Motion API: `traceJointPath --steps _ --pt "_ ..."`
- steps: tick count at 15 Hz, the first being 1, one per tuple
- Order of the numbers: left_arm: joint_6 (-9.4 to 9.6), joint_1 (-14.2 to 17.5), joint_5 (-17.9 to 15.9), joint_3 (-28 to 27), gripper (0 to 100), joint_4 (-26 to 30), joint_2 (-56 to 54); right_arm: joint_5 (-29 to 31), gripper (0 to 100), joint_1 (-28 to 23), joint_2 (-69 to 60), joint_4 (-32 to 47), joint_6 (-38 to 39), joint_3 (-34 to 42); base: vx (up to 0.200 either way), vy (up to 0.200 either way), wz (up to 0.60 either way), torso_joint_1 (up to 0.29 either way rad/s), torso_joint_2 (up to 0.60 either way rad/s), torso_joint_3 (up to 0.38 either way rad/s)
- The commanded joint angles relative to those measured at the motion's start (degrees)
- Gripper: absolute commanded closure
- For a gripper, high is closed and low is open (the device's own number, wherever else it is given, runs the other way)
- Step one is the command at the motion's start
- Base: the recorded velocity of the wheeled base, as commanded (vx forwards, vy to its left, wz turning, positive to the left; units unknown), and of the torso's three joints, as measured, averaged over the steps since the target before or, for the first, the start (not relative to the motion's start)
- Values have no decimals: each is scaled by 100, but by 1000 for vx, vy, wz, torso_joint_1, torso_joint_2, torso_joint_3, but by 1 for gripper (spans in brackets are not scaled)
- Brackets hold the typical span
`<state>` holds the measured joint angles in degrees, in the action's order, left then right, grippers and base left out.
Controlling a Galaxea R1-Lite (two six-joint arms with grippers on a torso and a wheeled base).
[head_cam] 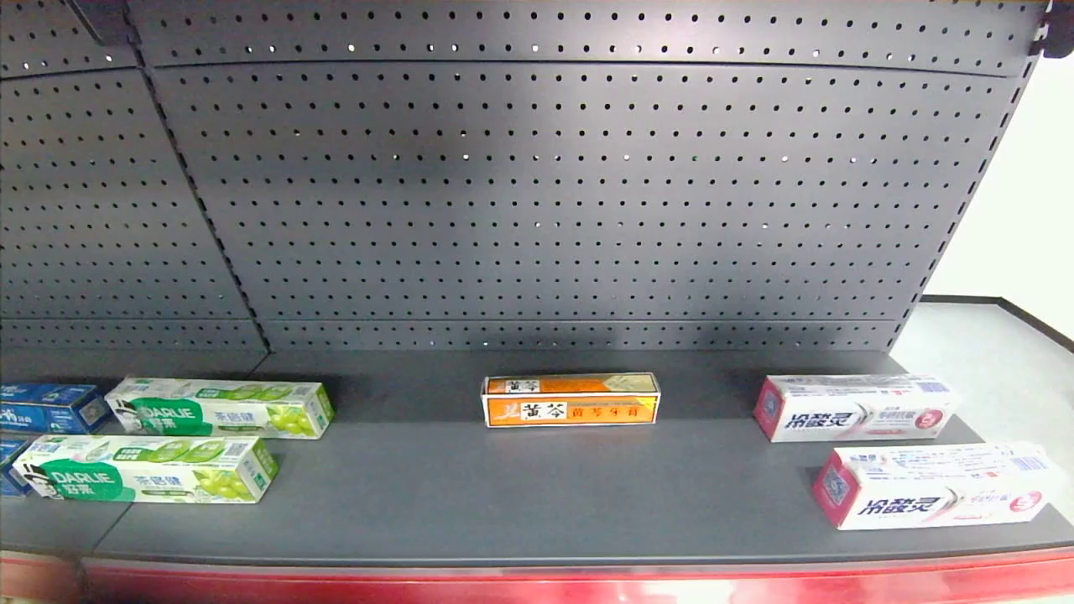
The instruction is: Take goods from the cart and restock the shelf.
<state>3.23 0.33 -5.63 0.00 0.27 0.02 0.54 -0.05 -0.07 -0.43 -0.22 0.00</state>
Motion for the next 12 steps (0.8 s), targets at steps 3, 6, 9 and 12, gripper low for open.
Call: traceJointPath --steps 3,6,9,12 --pt "2 2 1 0 0 0 -2 -1 0 -4 7 -1 13 0 0 0 -400 2 2 0" --pt "2 2 1 0 0 0 -2 -1 0 -4 7 -1 13 0 0 0 -600 2 4 7" --pt "2 2 1 0 0 0 -2 -1 0 -4 7 -1 13 0 0 0 -600 12 2 2" --pt "2 2 1 0 0 0 -2 -1 0 -4 7 -1 13 0 0 0 -600 1 2 -1"
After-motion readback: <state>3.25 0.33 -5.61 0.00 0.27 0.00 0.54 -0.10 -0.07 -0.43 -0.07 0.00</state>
